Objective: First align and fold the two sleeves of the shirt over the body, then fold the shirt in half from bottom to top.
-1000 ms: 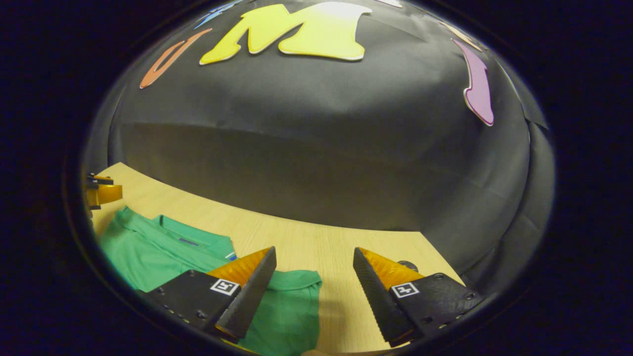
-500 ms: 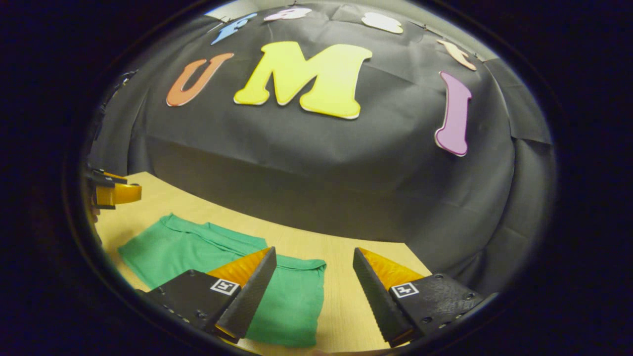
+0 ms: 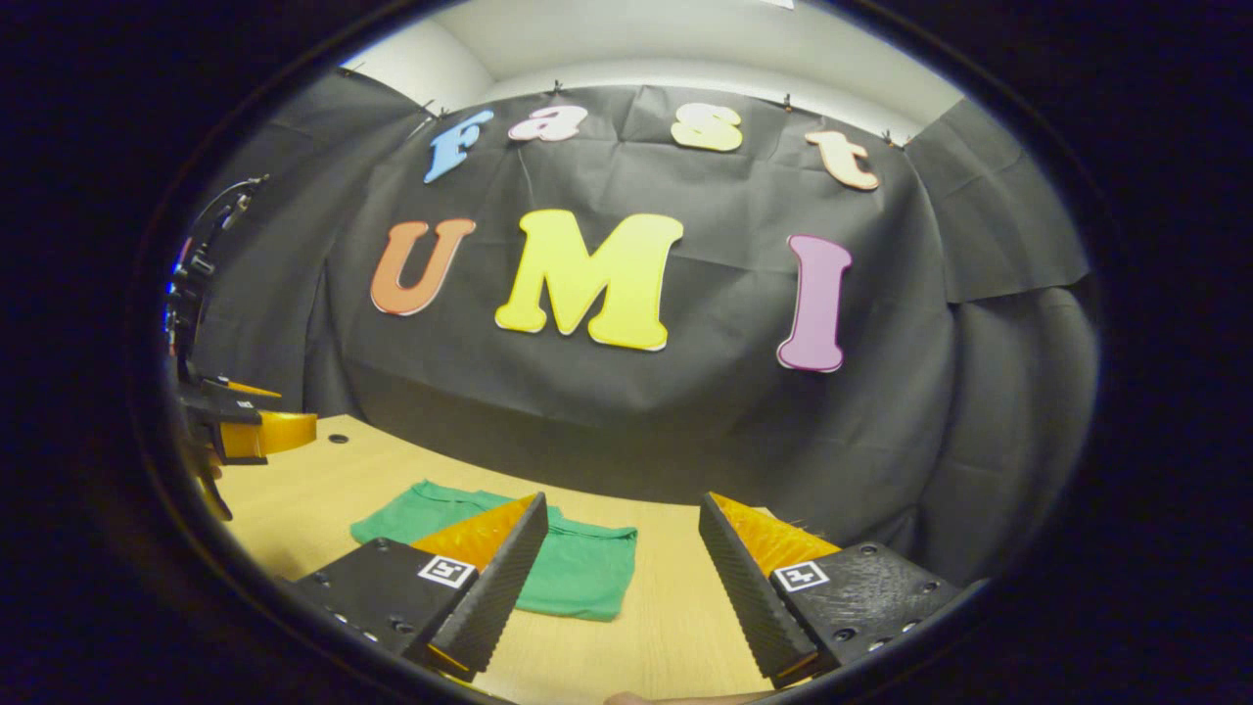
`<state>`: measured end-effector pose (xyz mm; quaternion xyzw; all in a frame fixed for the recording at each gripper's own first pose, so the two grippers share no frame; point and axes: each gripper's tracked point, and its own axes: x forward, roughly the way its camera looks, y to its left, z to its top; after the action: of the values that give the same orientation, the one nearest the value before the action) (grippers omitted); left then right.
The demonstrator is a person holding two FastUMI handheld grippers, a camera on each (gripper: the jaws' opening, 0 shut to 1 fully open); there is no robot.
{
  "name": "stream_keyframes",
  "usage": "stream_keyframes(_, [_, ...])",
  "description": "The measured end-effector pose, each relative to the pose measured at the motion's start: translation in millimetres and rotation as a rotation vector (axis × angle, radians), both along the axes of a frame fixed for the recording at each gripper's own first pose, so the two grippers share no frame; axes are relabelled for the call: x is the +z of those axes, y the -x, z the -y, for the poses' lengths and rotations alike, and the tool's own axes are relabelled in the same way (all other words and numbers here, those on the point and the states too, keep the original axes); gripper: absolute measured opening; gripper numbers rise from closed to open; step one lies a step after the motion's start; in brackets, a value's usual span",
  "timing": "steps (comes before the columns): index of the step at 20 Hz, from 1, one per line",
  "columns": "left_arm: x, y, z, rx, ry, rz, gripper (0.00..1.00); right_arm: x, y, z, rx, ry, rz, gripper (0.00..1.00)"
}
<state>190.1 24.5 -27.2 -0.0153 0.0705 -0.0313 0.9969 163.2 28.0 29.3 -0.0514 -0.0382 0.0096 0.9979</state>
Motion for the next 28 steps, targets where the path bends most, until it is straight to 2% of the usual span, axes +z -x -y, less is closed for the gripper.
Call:
stream_keyframes(2, [6,36,6,-0.001,-0.007,0.016,0.96,-3,33,6,-0.002,0.02,0.028,0.97])
stream_keyframes(3, [7,54,10,-0.002,-0.014,0.023,0.96,-6,49,8,-0.003,0.033,0.035,0.92])
stream_keyframes(6, [-1,99,23,-0.013,-0.044,0.002,0.97,-11,87,13,-0.019,0.048,0.06,0.95])
stream_keyframes(7, [0,111,26,-0.013,-0.044,0.008,0.97,-16,99,12,-0.017,0.039,0.056,0.97])
stream_keyframes(9, [-1,137,33,-0.025,-0.025,0.003,0.97,-20,123,12,0.001,0.044,0.057,0.95])
stream_keyframes(13, [9,176,33,-0.016,-0.025,0.035,0.97,-24,162,26,-0.033,0.054,0.092,0.94])
stream_keyframes(14, [13,185,33,-0.019,-0.026,0.048,0.97,-24,171,28,-0.036,0.048,0.096,0.97])
stream_keyframes(15, [18,194,34,-0.023,-0.019,0.066,0.97,-23,179,30,-0.034,0.036,0.102,0.95])
stream_keyframes(18, [29,210,28,-0.025,-0.007,0.104,0.97,-28,188,30,-0.02,-0.009,0.09,0.97])
stream_keyframes(21, [27,217,23,-0.03,0.011,0.114,0.97,-47,185,22,0.013,-0.026,0.017,0.92])
stream_keyframes(22, [26,217,24,-0.035,0.012,0.094,0.96,-48,183,22,0.017,-0.021,0.01,0.94])
stream_keyframes(23, [27,221,20,-0.029,0.018,0.107,0.96,-48,183,22,0.013,-0.021,0.008,0.92])
stream_keyframes(28, [20,217,30,-0.054,0.035,0.099,0.97,-45,182,30,-0.003,-0.046,0.017,0.95])
